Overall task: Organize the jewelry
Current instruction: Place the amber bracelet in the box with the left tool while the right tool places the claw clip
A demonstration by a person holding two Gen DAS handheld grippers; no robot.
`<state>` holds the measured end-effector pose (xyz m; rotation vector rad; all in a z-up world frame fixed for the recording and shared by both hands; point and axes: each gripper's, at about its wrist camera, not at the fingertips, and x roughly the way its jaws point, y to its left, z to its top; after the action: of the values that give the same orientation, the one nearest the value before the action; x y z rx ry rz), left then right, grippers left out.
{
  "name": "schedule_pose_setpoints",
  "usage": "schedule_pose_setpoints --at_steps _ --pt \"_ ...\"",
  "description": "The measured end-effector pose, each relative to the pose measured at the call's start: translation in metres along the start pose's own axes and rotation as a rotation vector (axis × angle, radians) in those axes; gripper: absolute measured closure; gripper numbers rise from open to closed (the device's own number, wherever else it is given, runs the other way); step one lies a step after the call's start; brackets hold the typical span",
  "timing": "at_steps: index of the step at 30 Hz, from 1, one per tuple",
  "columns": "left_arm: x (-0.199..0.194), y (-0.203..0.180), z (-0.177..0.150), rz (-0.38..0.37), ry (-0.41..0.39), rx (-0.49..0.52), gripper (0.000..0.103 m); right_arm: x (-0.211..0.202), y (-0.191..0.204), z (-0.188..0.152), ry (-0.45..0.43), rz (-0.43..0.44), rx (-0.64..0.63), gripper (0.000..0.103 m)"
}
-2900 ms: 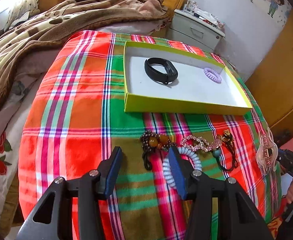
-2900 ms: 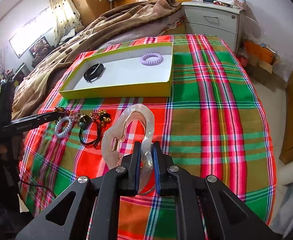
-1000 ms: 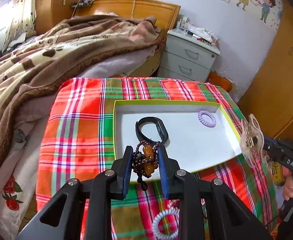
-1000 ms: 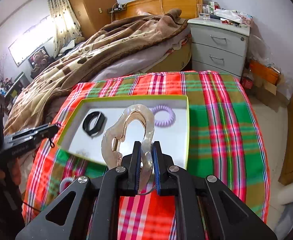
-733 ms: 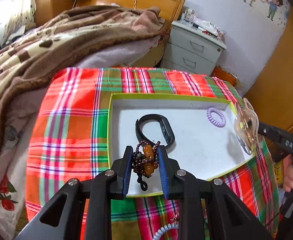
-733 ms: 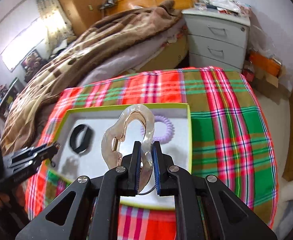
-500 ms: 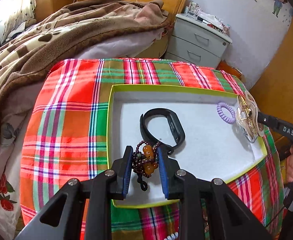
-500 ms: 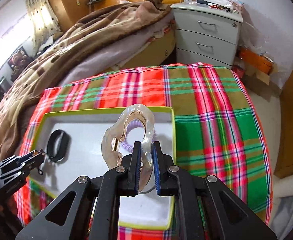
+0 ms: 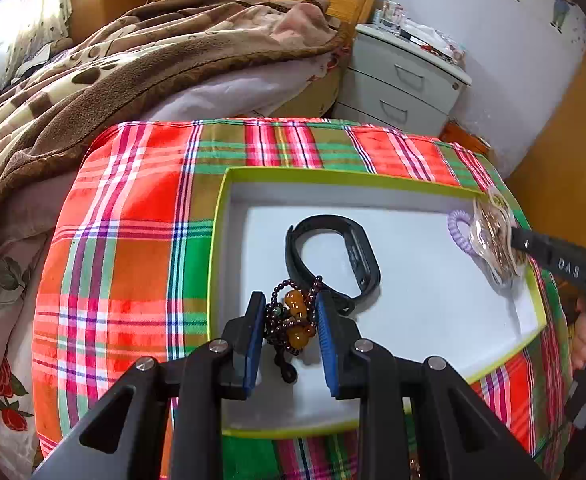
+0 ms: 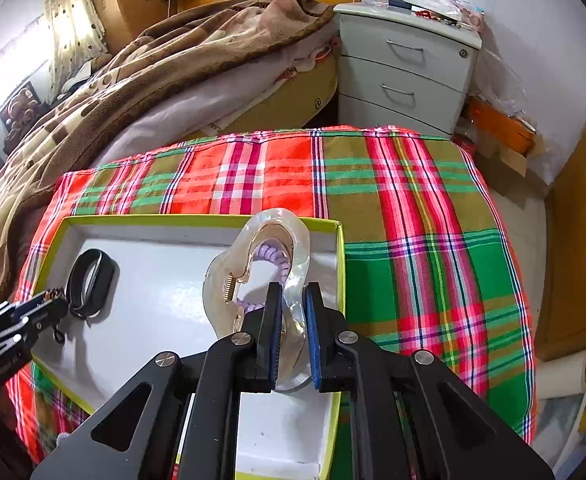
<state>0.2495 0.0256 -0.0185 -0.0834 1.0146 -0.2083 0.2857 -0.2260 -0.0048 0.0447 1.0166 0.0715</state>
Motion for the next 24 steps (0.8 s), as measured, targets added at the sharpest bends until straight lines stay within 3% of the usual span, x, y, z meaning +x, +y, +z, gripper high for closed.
schedule_pose_setpoints --at_steps 24 --pt "0.007 0.0035 0.0077 0.012 -0.011 -0.023 0.069 0.0024 0.0005 -0.0022 -0.006 -0.051 -0.024 0.087"
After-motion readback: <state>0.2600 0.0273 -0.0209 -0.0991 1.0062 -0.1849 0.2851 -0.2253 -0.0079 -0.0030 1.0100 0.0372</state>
